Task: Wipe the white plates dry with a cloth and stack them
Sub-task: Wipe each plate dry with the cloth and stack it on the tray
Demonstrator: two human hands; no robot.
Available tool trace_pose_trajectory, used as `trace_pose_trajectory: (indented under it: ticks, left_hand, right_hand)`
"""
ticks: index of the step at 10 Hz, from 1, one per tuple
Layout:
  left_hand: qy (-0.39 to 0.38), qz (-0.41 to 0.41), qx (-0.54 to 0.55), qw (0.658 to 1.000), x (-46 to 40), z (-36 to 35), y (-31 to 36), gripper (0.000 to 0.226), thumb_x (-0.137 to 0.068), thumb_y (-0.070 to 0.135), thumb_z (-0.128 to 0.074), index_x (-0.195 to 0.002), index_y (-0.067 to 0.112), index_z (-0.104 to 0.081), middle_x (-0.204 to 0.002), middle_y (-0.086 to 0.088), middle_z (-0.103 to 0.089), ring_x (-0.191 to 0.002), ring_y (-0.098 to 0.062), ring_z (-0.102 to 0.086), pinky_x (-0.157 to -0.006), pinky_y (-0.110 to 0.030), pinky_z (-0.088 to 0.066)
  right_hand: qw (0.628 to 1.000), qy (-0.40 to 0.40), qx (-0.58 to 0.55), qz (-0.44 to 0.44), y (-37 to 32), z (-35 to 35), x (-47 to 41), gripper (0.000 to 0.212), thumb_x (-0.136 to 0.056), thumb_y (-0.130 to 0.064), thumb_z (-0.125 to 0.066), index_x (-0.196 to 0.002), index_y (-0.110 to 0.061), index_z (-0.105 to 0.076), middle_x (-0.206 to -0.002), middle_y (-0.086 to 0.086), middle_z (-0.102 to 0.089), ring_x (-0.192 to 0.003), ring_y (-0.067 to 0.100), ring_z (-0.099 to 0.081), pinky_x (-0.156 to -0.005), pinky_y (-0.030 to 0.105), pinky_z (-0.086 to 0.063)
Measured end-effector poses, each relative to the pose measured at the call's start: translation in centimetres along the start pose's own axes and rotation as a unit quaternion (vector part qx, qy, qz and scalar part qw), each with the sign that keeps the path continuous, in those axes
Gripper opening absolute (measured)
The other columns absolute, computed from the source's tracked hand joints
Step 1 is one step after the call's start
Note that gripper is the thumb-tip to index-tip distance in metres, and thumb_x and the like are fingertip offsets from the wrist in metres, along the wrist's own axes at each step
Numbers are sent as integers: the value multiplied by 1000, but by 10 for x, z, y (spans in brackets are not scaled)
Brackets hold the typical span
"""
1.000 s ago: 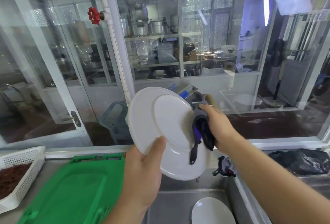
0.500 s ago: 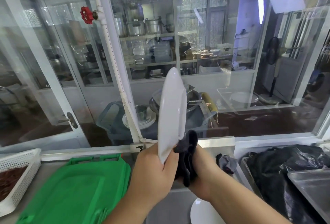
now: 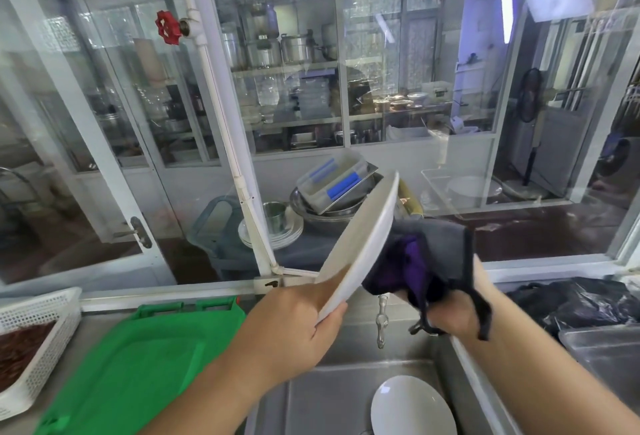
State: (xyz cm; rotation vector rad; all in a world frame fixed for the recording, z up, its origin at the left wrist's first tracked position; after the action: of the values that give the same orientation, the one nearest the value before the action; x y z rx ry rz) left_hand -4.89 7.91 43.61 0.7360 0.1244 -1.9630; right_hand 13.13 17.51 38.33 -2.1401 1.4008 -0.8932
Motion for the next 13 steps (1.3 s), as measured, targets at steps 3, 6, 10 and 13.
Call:
trace_pose_trajectory:
  ticks: [3, 6, 10, 13]
  left_hand:
    - [-214, -148, -291, 921, 4, -27, 5, 67, -74, 38, -84, -137, 17, -72, -120, 1, -80, -81, -13, -79, -57, -27, -61]
    - [-206, -86, -242, 944, -3, -34, -2, 80, -90, 21, -67, -165, 28, -37, -165, -7, -46, -148, -19, -50, -113, -38, -50]
    - [52, 354, 382, 852, 1, -17, -72, 42, -110, 22, -55, -146, 44, -55, -146, 26, -59, -132, 6, -55, -121, -38, -42]
    - [88, 526, 601, 595, 23, -106, -36, 36, -105, 39, -56, -122, 15, -76, -124, -13, -77, -110, -34, -75, -101, -52, -57]
  right_hand:
    - [982, -143, 77, -93, -3, -3, -1, 55, -84, -50, -80, -119, -8, -79, -131, 22, -70, -119, 45, -67, -111, 66, -42]
    - [997, -69, 23, 4, 12, 37, -4, 40, -70, -28, -67, -99, -3, -80, -88, 19, -75, -70, 33, -75, -60, 41, -63]
    - [999, -28, -1, 44, -4, 87, -1, 57, -75, -36, -62, -125, -10, -71, -113, 19, -68, -105, 39, -63, -91, 52, -51]
    - [997, -48, 58, 20, -9, 125, 20, 39, -76, -36, -58, -94, -13, -84, -95, 16, -74, -79, 31, -74, -67, 40, -62]
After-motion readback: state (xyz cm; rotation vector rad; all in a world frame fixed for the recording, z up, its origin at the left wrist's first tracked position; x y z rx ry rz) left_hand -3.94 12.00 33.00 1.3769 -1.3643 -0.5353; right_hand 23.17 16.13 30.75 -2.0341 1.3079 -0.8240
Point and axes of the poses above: each hand's wrist, its own x-axis away from the middle knuckle, its own z-axis out of the back of the hand, y = z × x, the point moved 7 cm from there along -x, towards the middle knuckle
